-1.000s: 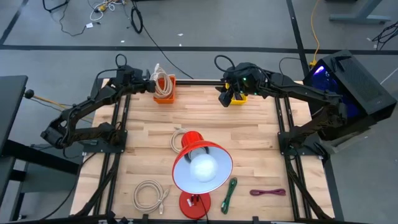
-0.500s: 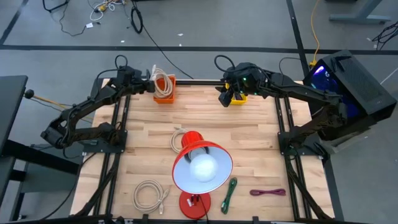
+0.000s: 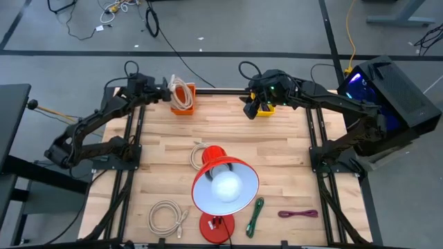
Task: Pick & Place USB Port
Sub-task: Put the brown HDMI cable into the orange bin
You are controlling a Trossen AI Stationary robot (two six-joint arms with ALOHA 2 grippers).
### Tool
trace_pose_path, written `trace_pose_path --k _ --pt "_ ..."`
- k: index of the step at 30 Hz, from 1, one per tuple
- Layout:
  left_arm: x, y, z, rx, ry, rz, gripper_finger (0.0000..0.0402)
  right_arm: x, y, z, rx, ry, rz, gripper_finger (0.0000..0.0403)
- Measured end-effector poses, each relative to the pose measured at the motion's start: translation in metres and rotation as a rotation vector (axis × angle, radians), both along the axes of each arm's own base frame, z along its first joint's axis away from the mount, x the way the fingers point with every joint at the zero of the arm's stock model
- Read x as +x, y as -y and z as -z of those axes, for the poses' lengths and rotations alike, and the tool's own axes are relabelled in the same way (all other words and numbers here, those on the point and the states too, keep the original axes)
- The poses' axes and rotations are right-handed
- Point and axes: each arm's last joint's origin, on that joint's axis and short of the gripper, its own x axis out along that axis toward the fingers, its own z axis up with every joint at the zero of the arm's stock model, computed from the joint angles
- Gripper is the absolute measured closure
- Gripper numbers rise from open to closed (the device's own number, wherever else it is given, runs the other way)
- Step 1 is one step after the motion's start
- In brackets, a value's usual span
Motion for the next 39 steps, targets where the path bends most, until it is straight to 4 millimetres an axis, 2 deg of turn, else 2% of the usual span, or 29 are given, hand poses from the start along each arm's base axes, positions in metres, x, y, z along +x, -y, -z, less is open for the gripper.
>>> trace_pose_path --k 12,20,28,31,34,39 --pt "-0.013 0.011 -0.015 0.054 0.029 -0.043 0.0278 0.000 0.000 0.000 0.004 0.001 -0.011 0.0195" --pt "-0.009 0.020 -0.035 0.062 0.259 0.107 0.0286 0.000 0.000 0.000 0.000 0.000 -0.012 0.0195" --pt "0.003 0.029 -0.028 0.062 0.166 0.106 0.0294 0.001 0.000 -0.001 -0.007 0.015 -0.012 0.0195" --pt "0.007 0.035 -0.019 -0.012 0.106 0.138 0.0299 0.001 0.000 -0.001 -0.009 0.015 -0.013 0.0195" --pt "0.017 0.048 -0.014 -0.093 0.094 0.270 0.0301 0.001 0.000 -0.001 -0.009 0.015 -0.013 0.0195" --pt "0.036 0.081 -0.006 -0.256 0.070 0.501 0.0301 0.001 0.000 -0.001 -0.013 0.012 -0.017 0.0195"
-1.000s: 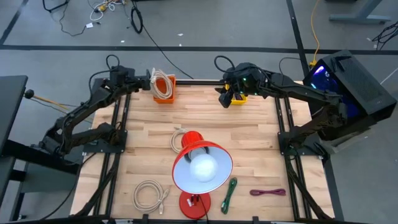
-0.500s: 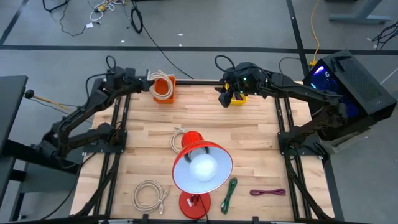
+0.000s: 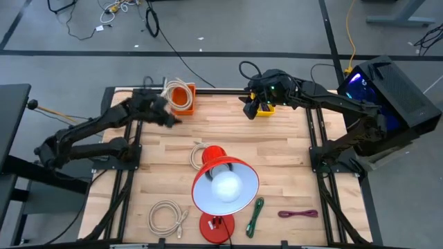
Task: Pick & Place USB Port
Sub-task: Put the brown HDMI cable into the orange bin
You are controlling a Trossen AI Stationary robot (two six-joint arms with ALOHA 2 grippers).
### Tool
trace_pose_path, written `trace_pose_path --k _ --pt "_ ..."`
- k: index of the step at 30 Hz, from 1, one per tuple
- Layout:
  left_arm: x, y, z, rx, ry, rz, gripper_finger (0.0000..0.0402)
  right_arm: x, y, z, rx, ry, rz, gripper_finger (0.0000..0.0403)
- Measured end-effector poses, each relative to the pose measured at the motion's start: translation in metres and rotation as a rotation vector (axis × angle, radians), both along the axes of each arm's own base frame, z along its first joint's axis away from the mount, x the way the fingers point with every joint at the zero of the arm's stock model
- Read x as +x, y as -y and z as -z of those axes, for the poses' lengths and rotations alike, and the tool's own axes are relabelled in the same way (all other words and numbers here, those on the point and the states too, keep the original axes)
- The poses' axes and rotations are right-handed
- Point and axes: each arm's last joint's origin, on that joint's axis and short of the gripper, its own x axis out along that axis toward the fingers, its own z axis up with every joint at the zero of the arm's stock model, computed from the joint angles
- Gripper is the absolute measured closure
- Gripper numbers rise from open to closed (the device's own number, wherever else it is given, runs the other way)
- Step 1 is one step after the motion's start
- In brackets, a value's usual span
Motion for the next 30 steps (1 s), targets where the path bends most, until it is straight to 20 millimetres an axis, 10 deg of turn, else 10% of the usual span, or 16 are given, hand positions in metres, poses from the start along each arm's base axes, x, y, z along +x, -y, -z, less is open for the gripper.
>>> trace_pose_path --k 11,30 --pt "0.014 0.074 0.019 -0.138 -0.294 0.029 0.0301 0.000 0.000 0.001 -0.015 -0.017 -0.013 0.0195" --pt "0.088 0.112 0.099 -0.297 -0.470 -0.049 0.0215 -0.004 -0.001 0.006 -0.062 -0.121 -0.073 0.0195"
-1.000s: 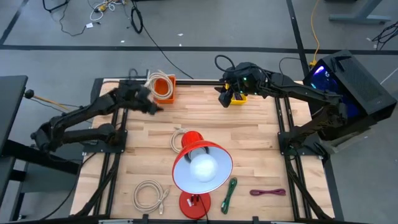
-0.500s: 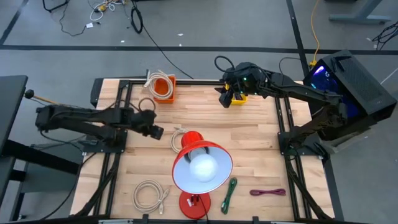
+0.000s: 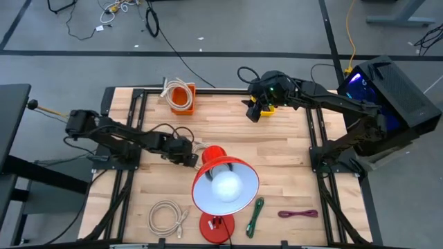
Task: Pick & Place USB Port
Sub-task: Put the brown HDMI cable into the orange bin
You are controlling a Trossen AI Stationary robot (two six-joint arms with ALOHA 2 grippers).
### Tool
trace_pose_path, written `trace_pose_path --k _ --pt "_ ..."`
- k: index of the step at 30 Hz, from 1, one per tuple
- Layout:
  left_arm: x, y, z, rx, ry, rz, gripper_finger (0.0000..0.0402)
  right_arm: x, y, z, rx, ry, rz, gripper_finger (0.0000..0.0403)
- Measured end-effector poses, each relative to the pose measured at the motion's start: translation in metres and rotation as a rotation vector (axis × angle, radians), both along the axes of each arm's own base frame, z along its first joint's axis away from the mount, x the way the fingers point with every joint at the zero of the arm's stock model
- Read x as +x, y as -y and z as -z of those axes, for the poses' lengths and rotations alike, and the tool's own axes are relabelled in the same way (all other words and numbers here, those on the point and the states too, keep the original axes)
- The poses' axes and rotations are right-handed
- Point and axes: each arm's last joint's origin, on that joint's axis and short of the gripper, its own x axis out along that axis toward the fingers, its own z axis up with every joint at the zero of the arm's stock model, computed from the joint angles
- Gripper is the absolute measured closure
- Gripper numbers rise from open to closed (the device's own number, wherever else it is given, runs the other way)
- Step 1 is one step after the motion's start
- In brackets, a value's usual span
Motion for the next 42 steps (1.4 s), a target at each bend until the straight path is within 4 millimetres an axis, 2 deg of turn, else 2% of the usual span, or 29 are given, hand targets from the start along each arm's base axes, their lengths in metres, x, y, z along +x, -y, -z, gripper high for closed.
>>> trace_pose_path --k 5,11,18,23,31,37,42 --pt "0.014 0.000 0.005 -0.030 0.085 -0.063 0.0197 -0.002 -0.001 0.002 0.003 -0.030 -0.007 0.0195" --pt "0.028 -0.006 -0.001 -0.013 0.237 -0.154 0.0202 -0.002 -0.002 0.003 0.025 -0.036 -0.033 0.0195" --pt "0.022 -0.007 0.009 -0.017 0.137 -0.177 0.0220 -0.002 -0.002 0.004 0.031 -0.043 -0.045 0.0195" --pt "0.031 -0.007 0.006 -0.027 0.234 -0.181 0.0222 -0.002 -0.002 0.003 0.030 -0.041 -0.045 0.0195" --pt "0.035 -0.011 0.016 -0.043 0.214 -0.217 0.0223 -0.001 -0.002 0.002 0.027 -0.018 -0.040 0.0195" --pt "0.041 -0.018 0.014 -0.043 0.280 -0.247 0.0223 0.000 -0.002 0.001 0.024 -0.012 -0.039 0.0195" --pt "0.040 -0.028 0.017 -0.022 0.265 -0.297 0.0223 0.000 -0.001 0.001 0.024 -0.012 -0.039 0.0195"
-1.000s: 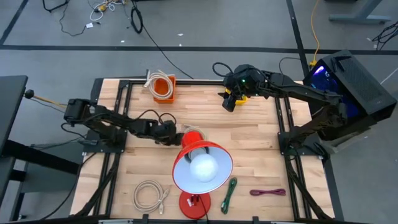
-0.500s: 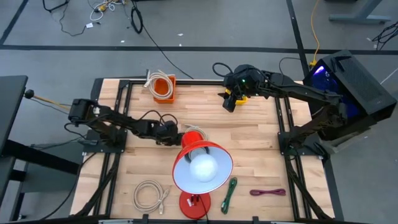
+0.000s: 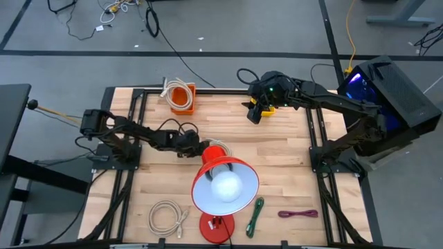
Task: Pick & Place USB Port
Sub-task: Put the brown HDMI cable into the orange bin
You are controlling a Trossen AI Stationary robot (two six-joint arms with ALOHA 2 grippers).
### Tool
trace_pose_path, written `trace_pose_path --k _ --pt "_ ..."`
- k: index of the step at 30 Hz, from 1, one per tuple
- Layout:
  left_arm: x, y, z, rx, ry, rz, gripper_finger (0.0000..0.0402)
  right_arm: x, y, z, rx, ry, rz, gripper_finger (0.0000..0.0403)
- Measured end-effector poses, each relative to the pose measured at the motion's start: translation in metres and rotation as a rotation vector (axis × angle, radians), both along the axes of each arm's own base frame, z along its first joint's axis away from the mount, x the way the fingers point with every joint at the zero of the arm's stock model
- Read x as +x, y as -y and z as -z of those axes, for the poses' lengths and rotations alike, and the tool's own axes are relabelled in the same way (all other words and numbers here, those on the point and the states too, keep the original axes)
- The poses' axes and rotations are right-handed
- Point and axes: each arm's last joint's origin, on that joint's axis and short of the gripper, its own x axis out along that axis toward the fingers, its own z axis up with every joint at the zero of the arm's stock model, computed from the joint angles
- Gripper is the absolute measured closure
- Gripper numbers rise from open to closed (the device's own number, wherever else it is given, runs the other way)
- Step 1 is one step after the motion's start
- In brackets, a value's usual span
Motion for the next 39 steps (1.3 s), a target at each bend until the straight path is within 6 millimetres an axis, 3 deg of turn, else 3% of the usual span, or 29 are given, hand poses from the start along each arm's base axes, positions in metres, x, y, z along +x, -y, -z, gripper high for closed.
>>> trace_pose_path --k 6,12,22,30,39 --pt "0.005 -0.004 0.020 -0.063 -0.058 0.044 0.0250 0.000 0.000 0.000 -0.007 0.000 -0.005 0.0195" --pt "0.024 -0.005 0.018 0.012 -0.059 0.199 0.0377 0.000 0.000 0.000 -0.015 -0.004 -0.013 0.0195" --pt "0.040 -0.007 -0.006 0.091 -0.107 0.313 0.0387 -0.001 0.000 0.001 -0.012 -0.019 -0.012 0.0195" --pt "0.053 -0.014 -0.081 0.303 -0.113 0.368 0.0387 -0.002 0.001 0.001 -0.035 -0.033 0.020 0.0195" --pt "0.014 -0.042 -0.194 0.575 -0.443 0.331 0.0387 -0.001 0.001 0.000 -0.037 -0.020 0.026 0.0195"
